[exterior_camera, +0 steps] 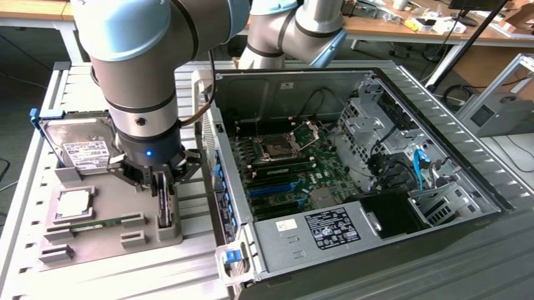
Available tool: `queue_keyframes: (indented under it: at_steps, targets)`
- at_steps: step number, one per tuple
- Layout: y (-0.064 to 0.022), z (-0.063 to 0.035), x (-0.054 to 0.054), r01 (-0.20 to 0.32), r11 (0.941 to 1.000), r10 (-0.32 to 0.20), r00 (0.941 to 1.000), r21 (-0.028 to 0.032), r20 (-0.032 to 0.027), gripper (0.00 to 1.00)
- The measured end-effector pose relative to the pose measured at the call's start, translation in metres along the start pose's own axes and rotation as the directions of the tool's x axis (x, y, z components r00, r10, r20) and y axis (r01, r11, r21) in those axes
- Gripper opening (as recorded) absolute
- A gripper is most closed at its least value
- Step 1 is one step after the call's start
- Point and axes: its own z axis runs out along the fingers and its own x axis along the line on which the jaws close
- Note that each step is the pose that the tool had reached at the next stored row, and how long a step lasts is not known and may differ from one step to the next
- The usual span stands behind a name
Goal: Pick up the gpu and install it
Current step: 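Pick up the gpu and move the gpu toward the slot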
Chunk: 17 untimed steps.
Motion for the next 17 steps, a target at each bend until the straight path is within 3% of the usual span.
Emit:
queue_keyframes:
  at_steps: [3,5,17]
  targets:
    - [0.0,0.0,0.0,0.0,1.0,0.0,1.0,0.0,0.0,0.34]
    - [0.0,0.0,0.0,0.0,1.0,0.0,1.0,0.0,0.0,0.27]
    - [0.0001,0.0001,0.0,0.001,1.0,-0.001,1.0,0.0001,-0.0001,0.27]
